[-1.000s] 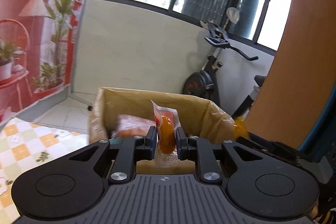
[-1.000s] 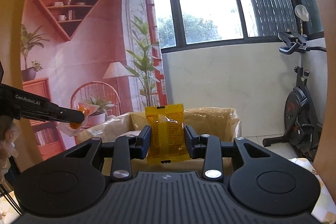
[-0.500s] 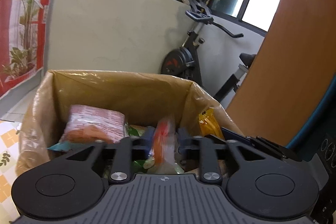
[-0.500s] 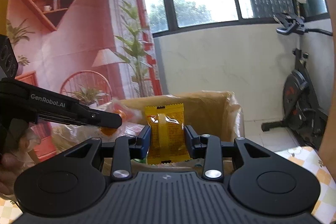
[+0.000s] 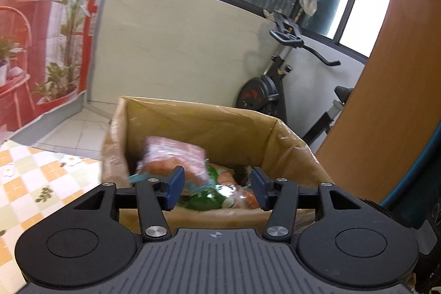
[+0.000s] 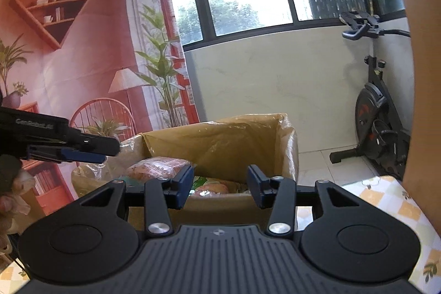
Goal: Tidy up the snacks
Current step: 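Open both tools to drop the snacks into the box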
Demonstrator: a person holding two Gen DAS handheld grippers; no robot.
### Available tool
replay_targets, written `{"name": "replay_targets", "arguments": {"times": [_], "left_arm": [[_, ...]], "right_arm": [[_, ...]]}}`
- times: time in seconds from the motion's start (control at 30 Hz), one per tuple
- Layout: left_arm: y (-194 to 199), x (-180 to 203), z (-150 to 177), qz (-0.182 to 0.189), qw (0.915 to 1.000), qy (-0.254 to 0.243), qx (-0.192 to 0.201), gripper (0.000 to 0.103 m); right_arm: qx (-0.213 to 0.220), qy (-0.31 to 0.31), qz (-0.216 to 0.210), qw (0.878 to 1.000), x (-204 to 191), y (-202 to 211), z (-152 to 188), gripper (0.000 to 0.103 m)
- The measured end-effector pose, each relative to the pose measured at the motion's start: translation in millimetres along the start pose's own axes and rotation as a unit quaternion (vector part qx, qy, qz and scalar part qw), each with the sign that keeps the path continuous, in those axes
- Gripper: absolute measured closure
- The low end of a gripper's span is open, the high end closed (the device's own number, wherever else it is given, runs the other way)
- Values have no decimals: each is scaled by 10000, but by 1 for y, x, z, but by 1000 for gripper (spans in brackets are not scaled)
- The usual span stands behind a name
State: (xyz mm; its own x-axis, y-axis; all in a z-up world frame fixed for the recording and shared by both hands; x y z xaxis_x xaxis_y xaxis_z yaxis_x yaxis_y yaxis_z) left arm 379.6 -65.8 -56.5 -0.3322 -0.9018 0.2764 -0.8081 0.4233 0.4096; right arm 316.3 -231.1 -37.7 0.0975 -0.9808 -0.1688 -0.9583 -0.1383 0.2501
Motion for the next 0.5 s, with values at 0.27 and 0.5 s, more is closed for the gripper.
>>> {"name": "replay_targets", "arguments": {"times": [0.27, 0.5], "left_arm": [[37, -13, 5, -202, 9997, 38, 147, 48], [51, -29, 27, -520, 9985, -111, 87, 48]], "right_arm": [[-54, 46, 45, 10000, -8, 33, 13, 56], [-278, 4, 119, 9995, -13, 49, 36, 56]]}}
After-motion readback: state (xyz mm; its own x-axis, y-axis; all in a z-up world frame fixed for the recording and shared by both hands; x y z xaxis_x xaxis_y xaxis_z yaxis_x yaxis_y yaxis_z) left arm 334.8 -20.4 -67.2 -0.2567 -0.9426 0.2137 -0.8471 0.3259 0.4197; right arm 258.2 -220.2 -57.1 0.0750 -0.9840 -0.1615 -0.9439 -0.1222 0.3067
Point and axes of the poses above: each gripper's, at about its wrist camera, not at the fingertips, and y roughly against the way its jaws point, x to its right, z to its underside, the point moved 6 cm from there along -y, roughly the way its jaws point, and after that the axes turned 5 degrees about x, right-handed, at the moved point
